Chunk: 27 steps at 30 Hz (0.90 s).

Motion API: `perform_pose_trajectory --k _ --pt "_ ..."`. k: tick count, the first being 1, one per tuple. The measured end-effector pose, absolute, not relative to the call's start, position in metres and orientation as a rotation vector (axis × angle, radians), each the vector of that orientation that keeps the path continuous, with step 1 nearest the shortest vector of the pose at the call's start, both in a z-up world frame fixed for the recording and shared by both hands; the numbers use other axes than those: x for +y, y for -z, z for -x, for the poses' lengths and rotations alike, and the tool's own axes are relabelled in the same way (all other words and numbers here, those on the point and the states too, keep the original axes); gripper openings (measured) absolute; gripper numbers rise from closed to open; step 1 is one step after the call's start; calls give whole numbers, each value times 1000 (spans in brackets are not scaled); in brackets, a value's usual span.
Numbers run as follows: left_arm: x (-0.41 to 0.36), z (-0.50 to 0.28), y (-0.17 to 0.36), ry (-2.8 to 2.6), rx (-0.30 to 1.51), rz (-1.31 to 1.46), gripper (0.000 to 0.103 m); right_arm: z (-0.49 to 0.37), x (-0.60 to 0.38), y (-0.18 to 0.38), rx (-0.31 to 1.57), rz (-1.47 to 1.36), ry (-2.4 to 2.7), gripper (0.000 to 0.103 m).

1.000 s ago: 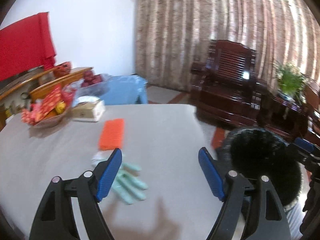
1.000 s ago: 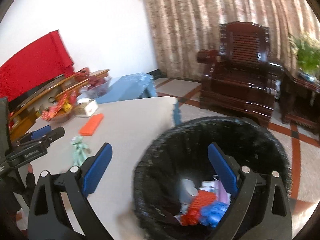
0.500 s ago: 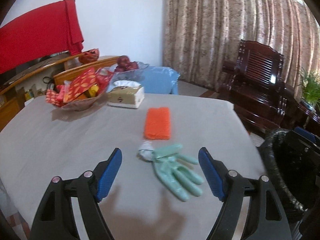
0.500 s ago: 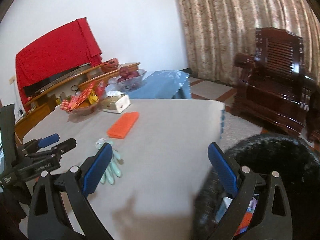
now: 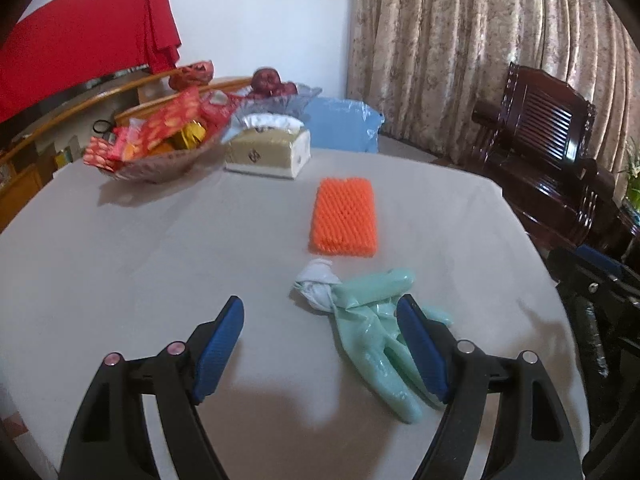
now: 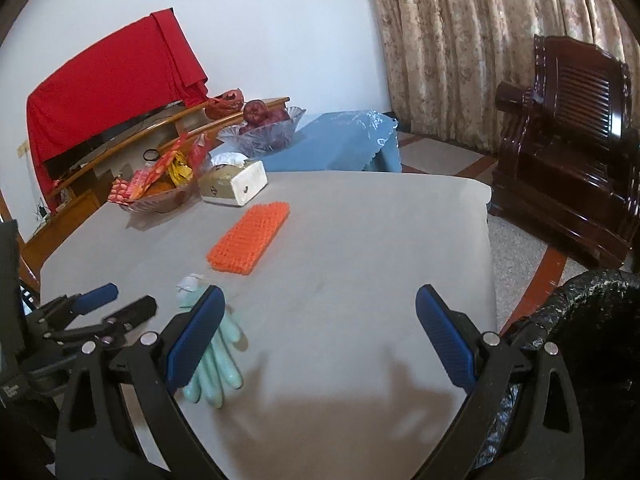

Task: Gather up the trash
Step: 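Grasp the green rubber glove with the left tool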

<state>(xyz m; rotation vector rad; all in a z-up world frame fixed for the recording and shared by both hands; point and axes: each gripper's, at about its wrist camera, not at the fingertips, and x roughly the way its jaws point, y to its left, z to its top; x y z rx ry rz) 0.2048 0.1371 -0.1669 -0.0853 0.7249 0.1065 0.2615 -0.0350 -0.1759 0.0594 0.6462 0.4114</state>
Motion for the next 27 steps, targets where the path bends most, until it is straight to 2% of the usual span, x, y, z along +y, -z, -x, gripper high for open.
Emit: perform_pose_trajectory --k 15,18,20,24,26,27 --pt "119 -240 206 -95 860 144 76 -274 -43 193 669 -60 -407 94" --pt "117 -242 211 -71 869 184 63 -273 -45 195 673 -58 -407 94" --pt "111 -242 210 -45 862 181 42 -273 -46 196 676 -60 -404 94" --pt "106 -240 209 -29 857 204 29 -273 -47 197 682 -60 -396 94" --pt "108 -239 206 -23 849 223 18 -272 -47 197 680 -55 -397 94" --pt "107 -237 204 -25 841 219 16 -272 -47 196 678 -52 -396 94"
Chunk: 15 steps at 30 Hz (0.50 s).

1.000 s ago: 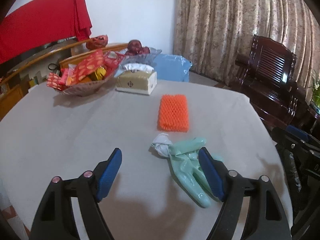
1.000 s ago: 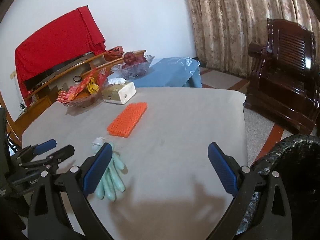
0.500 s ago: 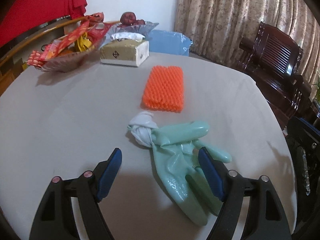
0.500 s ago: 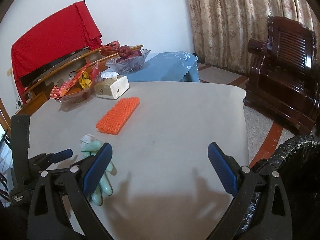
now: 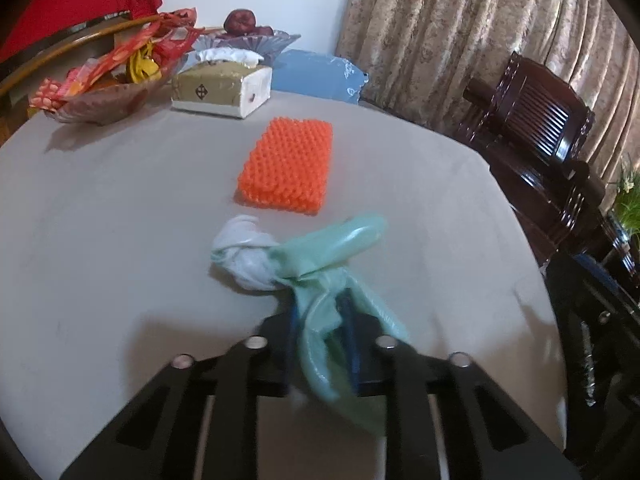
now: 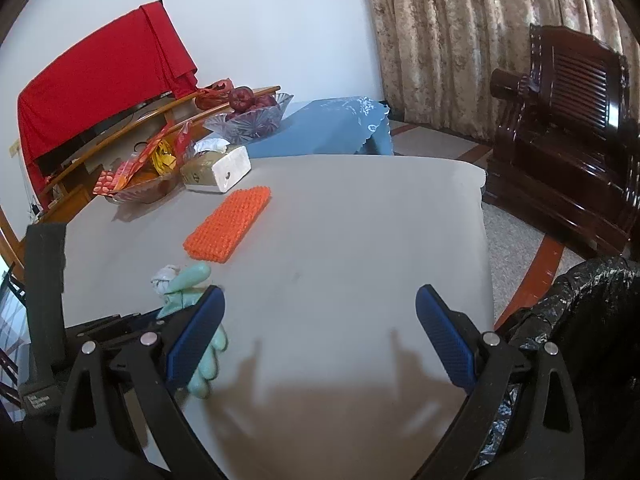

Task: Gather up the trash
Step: 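Grasp the green rubber glove with the left tool, then hold the glove in the left tool while the right tool grasps the orange foam net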

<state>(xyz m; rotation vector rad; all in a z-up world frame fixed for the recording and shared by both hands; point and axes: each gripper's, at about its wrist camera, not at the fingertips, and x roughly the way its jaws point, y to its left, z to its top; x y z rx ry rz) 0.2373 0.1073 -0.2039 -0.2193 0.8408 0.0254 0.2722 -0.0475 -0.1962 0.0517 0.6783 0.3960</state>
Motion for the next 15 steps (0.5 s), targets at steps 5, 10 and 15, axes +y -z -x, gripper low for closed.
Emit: perform_pose_trajectory --k 5,10,15 --pt "115 -232 188 -23 799 212 14 -273 -46 195 677 -47 -394 94" --pt "139 -226 179 -73 770 199 14 -277 -32 192 682 -38 -403 94" --pt "171 -222 174 -139 752 182 14 -293 1 193 697 -26 -426 94"
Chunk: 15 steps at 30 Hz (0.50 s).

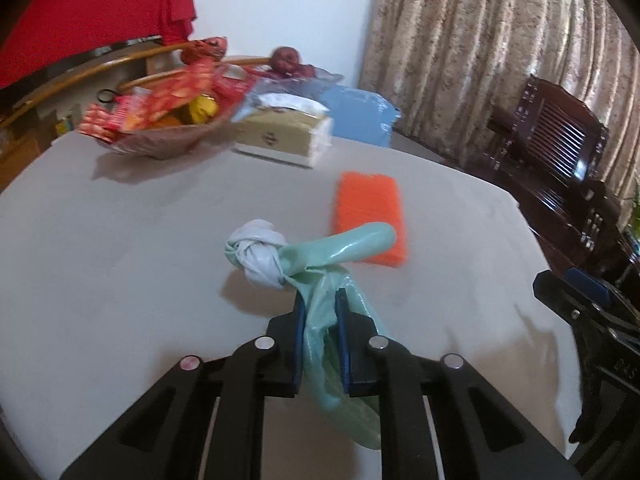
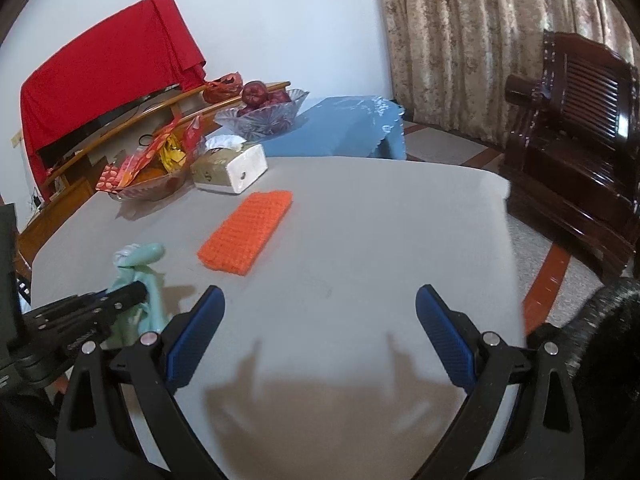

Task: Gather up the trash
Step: 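Hold the glove in the left tool while the right tool grasps the orange foam net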

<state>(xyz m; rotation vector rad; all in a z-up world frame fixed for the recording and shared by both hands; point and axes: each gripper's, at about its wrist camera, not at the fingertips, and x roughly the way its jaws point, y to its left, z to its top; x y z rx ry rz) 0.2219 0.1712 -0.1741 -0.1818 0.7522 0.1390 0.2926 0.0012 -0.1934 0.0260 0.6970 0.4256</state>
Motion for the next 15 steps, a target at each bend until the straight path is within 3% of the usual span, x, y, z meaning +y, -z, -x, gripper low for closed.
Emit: perform_pose_trajectory --k 15 --pt "236 -221 183 -246 754 178 14 -350 102 213 771 48 -426 94"
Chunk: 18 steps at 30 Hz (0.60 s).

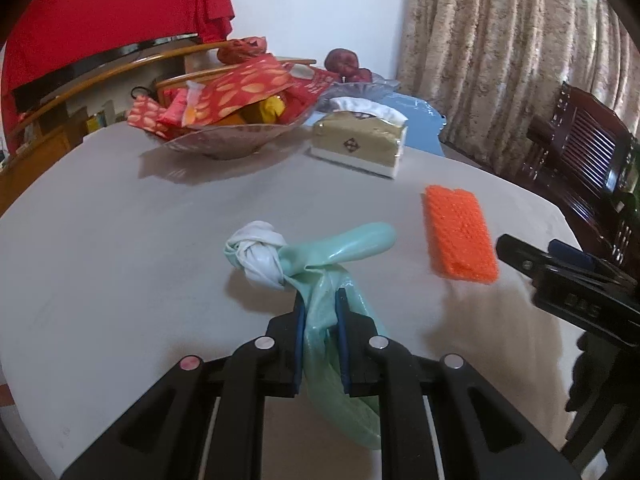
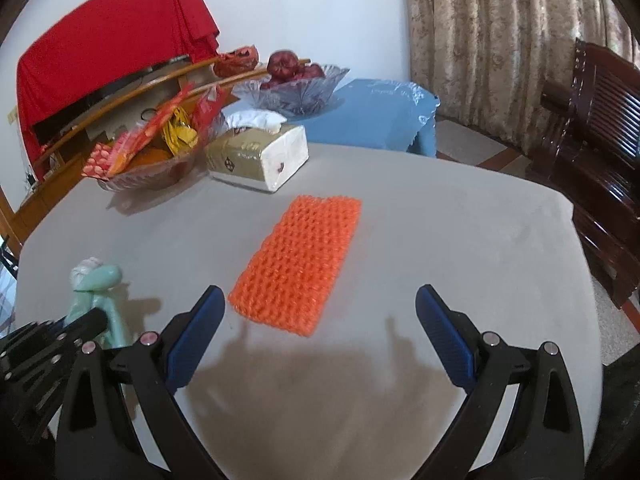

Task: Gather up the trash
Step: 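Hold the glove in the left tool while the right tool grasps the orange foam net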

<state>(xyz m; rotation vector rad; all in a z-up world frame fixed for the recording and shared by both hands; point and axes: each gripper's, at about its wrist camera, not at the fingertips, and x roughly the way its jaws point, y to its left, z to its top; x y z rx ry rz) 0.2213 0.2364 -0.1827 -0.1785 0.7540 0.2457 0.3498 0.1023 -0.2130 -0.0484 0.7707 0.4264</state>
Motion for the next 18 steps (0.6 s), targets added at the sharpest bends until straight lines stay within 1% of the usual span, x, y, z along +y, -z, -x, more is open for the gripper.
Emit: perform_pose_trajectory --k 8,9,10,12,14,16,17,18 --pt "245 -221 186 -253 756 191 14 -367 124 231 843 68 -403 93" --pt "246 -220 186 -252 756 194 14 -369 127 234 858 76 -401 91" --pt "246 -220 186 -252 755 196 14 -370 129 236 875 81 -403 85" --pt "245 -221 186 -250 754 196 14 -374 132 241 905 77 -421 76" --pt "245 -220 186 -249 752 192 14 -373 134 241 908 79 -437 70" --pt "245 -220 186 -249 752 193 14 -371 137 240 908 79 -484 51" --pt "245 -220 186 -250 752 194 14 -368 140 239 907 81 -505 46" --pt "245 -220 185 -251 753 195 14 -367 141 239 908 81 -523 37"
